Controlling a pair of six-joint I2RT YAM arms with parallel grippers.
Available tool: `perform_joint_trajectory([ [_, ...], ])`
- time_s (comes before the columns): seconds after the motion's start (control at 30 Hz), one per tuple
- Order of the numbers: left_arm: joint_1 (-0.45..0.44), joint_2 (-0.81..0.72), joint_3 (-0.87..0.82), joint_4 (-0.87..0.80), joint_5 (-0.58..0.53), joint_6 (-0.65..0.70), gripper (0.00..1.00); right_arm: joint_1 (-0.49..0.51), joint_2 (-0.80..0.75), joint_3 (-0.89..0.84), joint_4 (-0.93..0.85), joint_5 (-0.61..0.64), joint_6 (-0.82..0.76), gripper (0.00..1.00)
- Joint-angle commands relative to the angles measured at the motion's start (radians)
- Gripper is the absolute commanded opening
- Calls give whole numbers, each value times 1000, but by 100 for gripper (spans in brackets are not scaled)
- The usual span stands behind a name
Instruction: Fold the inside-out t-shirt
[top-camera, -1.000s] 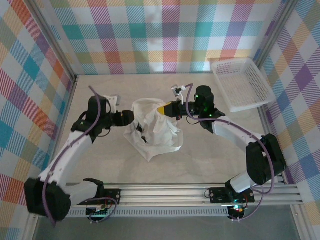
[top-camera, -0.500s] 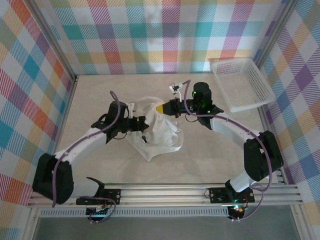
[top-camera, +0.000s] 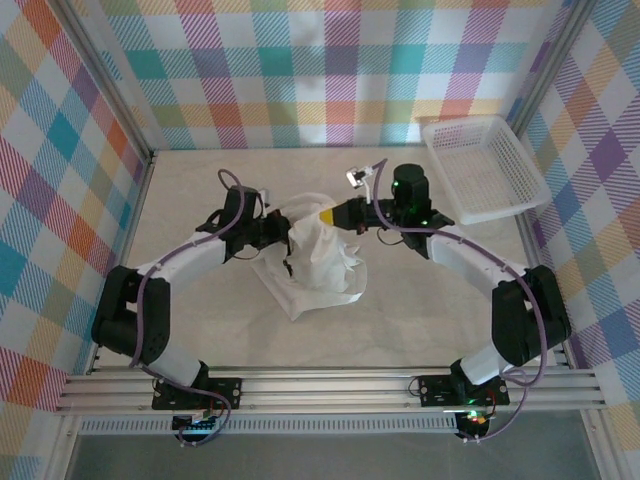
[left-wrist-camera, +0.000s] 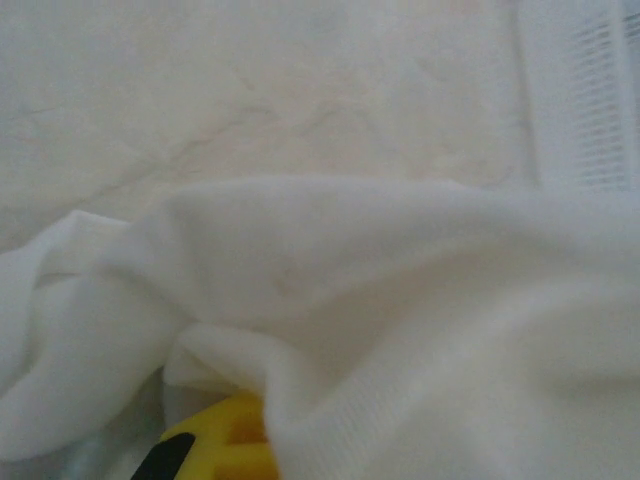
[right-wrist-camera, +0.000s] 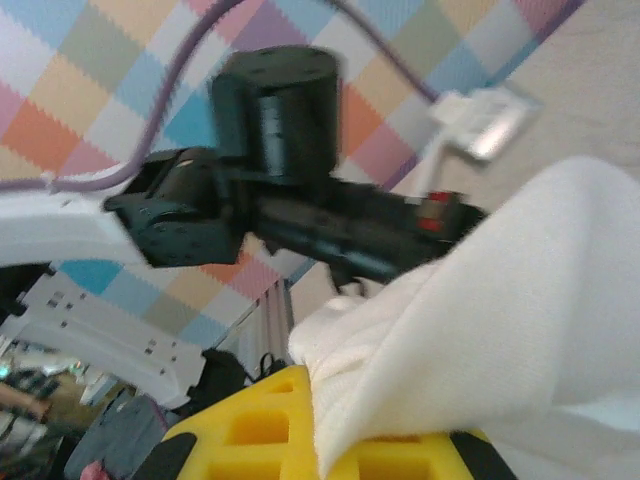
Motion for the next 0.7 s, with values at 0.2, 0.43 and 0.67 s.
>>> perform_joint_trajectory([
  [0.2,43,-271,78,-72,276,-110,0,-179,185,8,-259,114,-209,36],
  [0.43,41,-282,48,-19,280,-177,0,-48,-201,-179,-233,662,-234,53],
  [0.67,32,-249,102,-10,294,-207,0,288,-218,-203,-75,882,-442,57],
])
